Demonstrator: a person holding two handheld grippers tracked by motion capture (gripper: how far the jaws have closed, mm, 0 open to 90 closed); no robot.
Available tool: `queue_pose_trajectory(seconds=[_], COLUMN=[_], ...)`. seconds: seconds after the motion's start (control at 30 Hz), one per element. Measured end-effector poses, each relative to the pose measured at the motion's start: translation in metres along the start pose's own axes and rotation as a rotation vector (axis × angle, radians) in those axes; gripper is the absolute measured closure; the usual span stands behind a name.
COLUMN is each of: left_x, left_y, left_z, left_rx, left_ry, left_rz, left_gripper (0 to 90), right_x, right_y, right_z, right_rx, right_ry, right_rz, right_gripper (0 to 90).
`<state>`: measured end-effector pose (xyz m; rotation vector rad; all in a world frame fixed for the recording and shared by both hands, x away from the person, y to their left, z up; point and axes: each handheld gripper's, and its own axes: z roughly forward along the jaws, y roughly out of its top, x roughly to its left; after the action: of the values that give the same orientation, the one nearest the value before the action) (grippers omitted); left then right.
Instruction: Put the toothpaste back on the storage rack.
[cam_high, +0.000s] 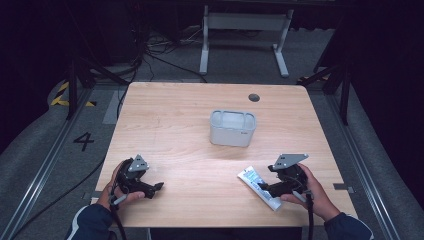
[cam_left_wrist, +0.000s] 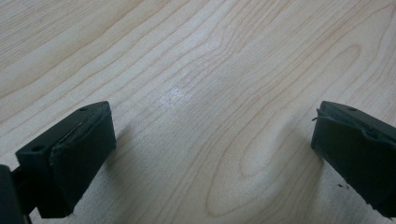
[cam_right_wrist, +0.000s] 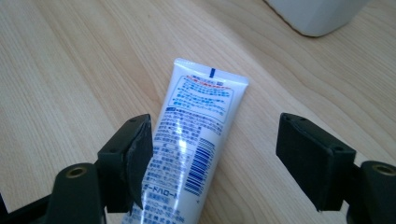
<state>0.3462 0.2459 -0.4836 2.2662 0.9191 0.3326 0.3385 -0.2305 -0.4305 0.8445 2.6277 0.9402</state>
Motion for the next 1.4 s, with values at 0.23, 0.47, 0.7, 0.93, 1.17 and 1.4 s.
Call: queue_pose_trajectory(seconds=[0.23, 0.47, 0.7, 0.93, 1.17, 1.4], left_x=[0.000, 0.000, 0.000, 0.000, 0.000, 0.000], left_y=[0.000, 0.000, 0.000, 0.000, 0.000, 0.000], left_z=[0.000, 0.000, 0.000, 0.000, 0.000, 0.000], left_rx=[0.000, 0.000, 0.000, 0.000, 0.000, 0.000], left_ry=[0.000, 0.000, 0.000, 0.000, 0.000, 0.000], left_rz=[0.000, 0.000, 0.000, 0.000, 0.000, 0.000], left_gripper=[0.2, 0.2, 0.2, 0.2, 0.2, 0.2], right_x=[0.007, 0.007, 0.008, 0.009, 0.010, 0.011], right_y=[0.005, 0.009, 0.010, 0.011, 0.016, 0.025], right_z=[0.013, 0.026, 0.037, 0.042, 0.046, 0.048], right_rx=[0.045, 0.099, 0.150, 0.181, 0.222, 0.282], right_ry=[0.014, 0.011, 0.016, 0.010, 0.015, 0.031], right_rz=[-0.004, -0.011, -0.002, 0.011, -0.004, -0.023], right_gripper=[30.4, 32.5, 34.9, 34.0, 35.6, 40.9])
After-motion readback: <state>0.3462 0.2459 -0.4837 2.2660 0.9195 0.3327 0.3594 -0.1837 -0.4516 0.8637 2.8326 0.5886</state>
